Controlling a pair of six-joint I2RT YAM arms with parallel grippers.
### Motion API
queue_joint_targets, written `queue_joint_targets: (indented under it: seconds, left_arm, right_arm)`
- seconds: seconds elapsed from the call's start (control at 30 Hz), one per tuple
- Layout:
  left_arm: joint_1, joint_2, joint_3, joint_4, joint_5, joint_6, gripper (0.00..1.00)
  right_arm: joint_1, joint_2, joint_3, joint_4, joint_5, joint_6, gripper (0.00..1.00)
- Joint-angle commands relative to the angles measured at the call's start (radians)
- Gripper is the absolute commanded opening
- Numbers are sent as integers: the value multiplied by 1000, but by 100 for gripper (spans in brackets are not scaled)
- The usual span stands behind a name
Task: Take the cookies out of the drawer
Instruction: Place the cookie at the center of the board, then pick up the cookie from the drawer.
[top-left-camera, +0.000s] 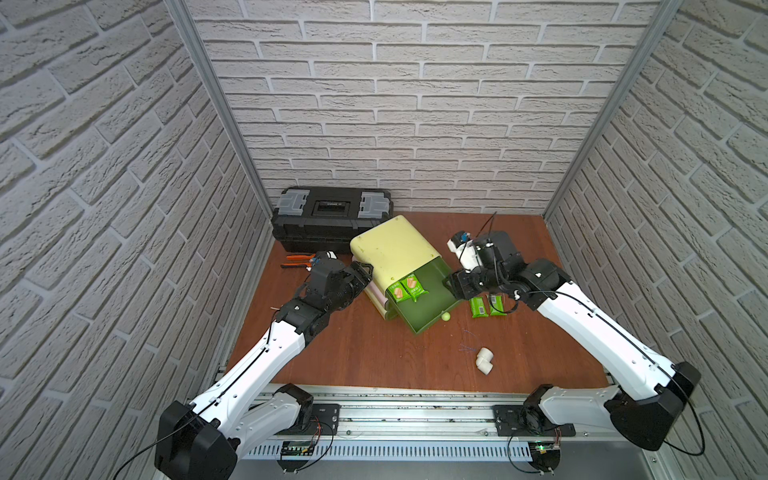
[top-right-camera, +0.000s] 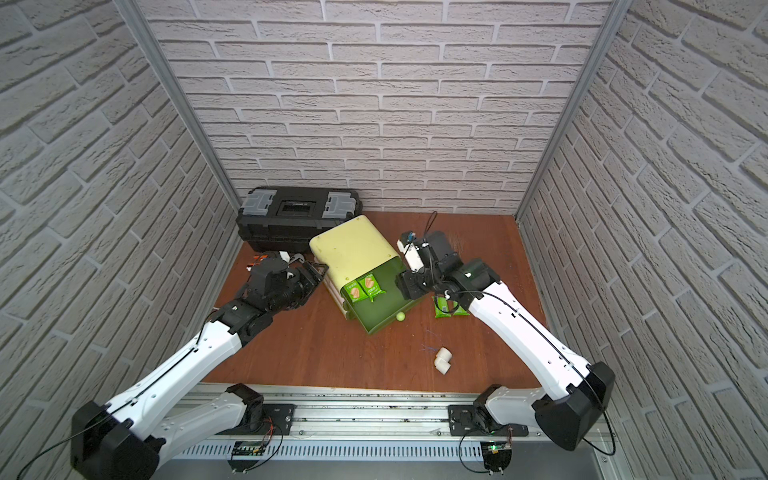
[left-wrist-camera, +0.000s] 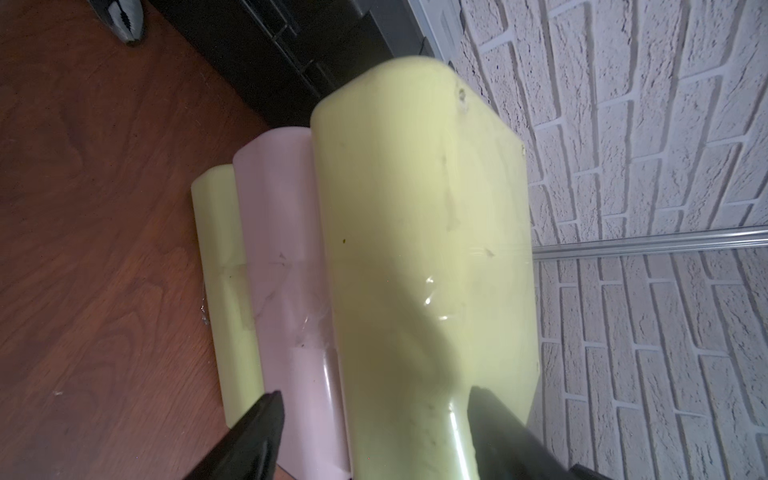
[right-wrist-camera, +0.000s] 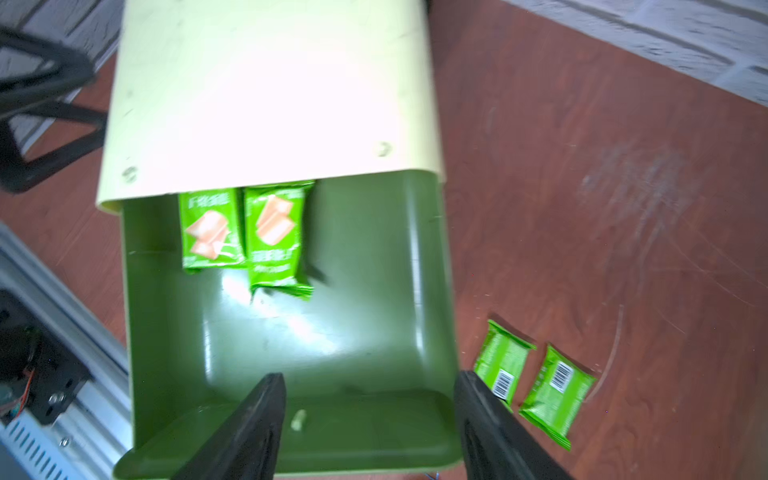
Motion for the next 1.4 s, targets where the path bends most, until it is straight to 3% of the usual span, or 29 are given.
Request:
queue_joint_targets:
  seconds: [0.0,0.4,0.8,1.37]
  left_arm:
    - [-3,7,16,61,-10,-3,76]
    - [-11,36,27,70,-4,-3,75]
    - [-13,27,28,52,-12,-4,73]
    - [-15,22,20,54,-5,-1,72]
  right_arm:
    - [86,78,39,-48,57,-36,69]
    - [160,267,116,28,101,-10,72]
    - [152,324,154,9,211,-11,63]
    - [146,425,238,4,117,-46,61]
